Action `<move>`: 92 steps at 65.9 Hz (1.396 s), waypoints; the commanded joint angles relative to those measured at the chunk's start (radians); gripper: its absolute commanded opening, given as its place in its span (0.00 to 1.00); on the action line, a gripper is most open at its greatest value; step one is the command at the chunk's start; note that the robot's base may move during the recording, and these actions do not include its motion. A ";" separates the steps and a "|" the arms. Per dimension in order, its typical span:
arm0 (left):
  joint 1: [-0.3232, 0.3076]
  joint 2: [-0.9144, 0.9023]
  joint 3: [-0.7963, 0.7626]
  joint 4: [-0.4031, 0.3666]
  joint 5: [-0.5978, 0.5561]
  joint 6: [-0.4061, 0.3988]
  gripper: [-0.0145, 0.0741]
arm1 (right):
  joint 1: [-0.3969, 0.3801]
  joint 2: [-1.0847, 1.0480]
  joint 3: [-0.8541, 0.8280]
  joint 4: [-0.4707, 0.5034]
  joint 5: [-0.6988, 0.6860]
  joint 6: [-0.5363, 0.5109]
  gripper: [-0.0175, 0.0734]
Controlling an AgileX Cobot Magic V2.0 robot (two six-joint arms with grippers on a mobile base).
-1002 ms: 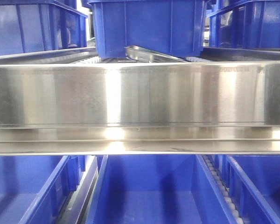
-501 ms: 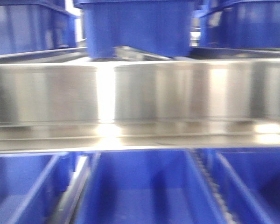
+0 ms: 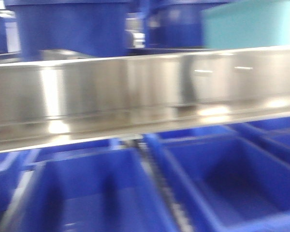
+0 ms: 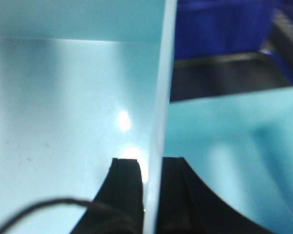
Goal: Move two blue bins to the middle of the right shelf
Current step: 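Turn the base away from the shelf while holding the bin in both grippers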
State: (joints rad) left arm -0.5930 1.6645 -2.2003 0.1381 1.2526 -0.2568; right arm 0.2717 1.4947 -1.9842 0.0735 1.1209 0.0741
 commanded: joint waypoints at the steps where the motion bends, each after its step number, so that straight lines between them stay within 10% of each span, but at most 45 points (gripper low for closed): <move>1: -0.012 -0.014 -0.013 -0.053 -0.040 0.013 0.04 | -0.001 -0.012 -0.015 0.028 -0.067 -0.013 0.02; 92: -0.012 -0.014 -0.013 -0.053 -0.040 0.013 0.04 | -0.001 -0.012 -0.015 0.028 -0.076 -0.013 0.02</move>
State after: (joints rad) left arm -0.5930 1.6645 -2.2003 0.1381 1.2526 -0.2568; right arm 0.2717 1.4947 -1.9842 0.0712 1.1133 0.0741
